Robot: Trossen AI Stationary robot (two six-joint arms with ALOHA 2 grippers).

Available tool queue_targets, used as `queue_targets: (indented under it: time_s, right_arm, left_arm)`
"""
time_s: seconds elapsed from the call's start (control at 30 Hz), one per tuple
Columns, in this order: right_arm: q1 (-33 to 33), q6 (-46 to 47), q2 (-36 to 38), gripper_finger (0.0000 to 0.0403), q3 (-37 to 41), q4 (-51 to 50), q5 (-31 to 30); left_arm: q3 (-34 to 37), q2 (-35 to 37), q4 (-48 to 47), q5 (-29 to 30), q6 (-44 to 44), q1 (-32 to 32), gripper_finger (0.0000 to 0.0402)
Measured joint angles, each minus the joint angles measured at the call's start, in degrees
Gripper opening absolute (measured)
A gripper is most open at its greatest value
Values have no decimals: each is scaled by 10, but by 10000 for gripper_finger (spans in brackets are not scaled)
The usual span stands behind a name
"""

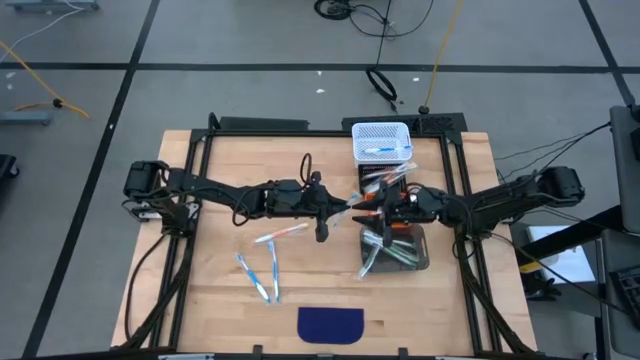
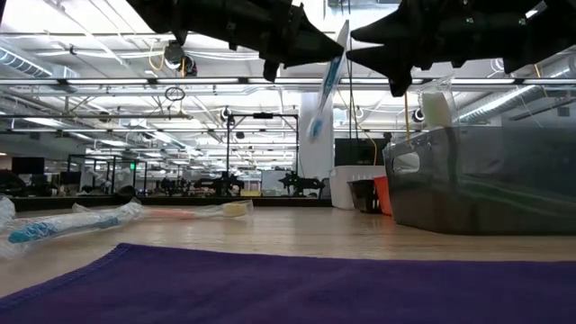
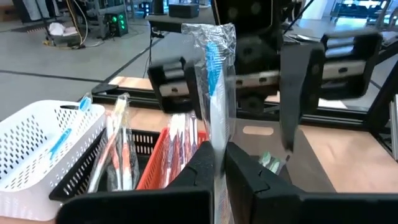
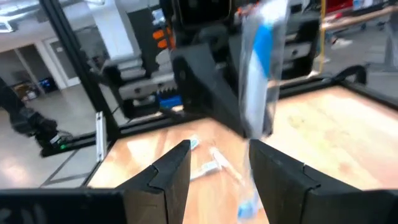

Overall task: Pick & Place Toothbrushes
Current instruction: Put the blue toothbrush into the white bin

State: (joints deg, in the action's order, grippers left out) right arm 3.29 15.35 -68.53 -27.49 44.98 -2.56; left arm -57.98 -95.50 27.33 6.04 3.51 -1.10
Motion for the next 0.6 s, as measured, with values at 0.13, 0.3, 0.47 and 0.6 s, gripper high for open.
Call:
queue_targets:
  time_s: [0.13, 0.3, 0.47, 0.6]
  right_arm:
    - [-8, -8, 9, 155, 0, 10, -4]
    - [-24, -13, 9, 155, 0, 51, -4]
    - [-35, -13, 9, 155, 0, 57, -4]
    - [-37, -16, 9, 151, 0, 69, -4]
  left_arm:
    - [0, 0, -11, 0, 7, 0, 15]
    - [0, 0, -8, 0, 10, -1, 6]
    - [0, 0, -6, 0, 14, -2, 14]
    - [0, 0, -6, -1, 13, -2, 5]
